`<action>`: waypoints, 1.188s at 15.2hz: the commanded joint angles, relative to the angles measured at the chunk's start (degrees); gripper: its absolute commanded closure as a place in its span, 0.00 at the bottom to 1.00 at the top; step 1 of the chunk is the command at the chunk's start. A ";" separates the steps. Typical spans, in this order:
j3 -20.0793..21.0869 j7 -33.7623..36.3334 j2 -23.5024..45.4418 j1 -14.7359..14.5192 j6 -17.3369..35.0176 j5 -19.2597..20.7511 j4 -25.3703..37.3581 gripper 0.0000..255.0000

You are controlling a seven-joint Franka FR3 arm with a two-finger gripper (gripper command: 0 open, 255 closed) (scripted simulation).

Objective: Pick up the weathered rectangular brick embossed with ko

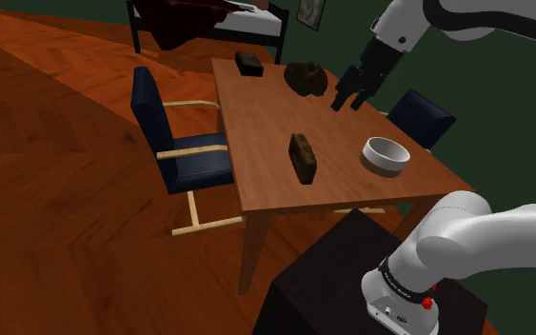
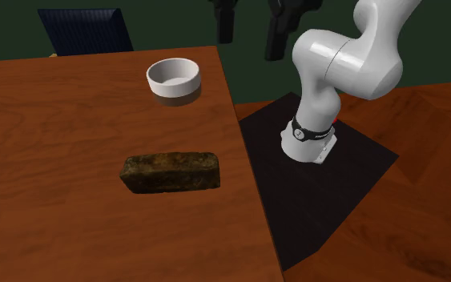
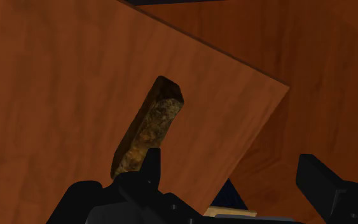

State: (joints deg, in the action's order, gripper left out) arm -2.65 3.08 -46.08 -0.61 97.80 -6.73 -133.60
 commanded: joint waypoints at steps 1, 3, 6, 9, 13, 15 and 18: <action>0.00 0.00 0.00 0.00 0.00 0.00 0.00 0.00; 0.59 1.36 3.22 0.80 2.61 0.59 -0.62 0.00; 1.39 3.51 8.36 2.02 6.38 1.58 -1.16 0.00; 2.07 5.78 13.79 3.29 9.94 2.69 -1.21 0.00; 2.71 9.04 21.41 4.96 14.27 4.44 -0.55 0.00; 2.92 10.75 25.33 5.80 16.22 5.43 0.08 0.00; 3.03 13.43 31.31 6.99 18.84 7.04 1.39 0.00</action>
State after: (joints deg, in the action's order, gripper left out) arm 0.39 15.63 -16.49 5.93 115.69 -0.30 -132.24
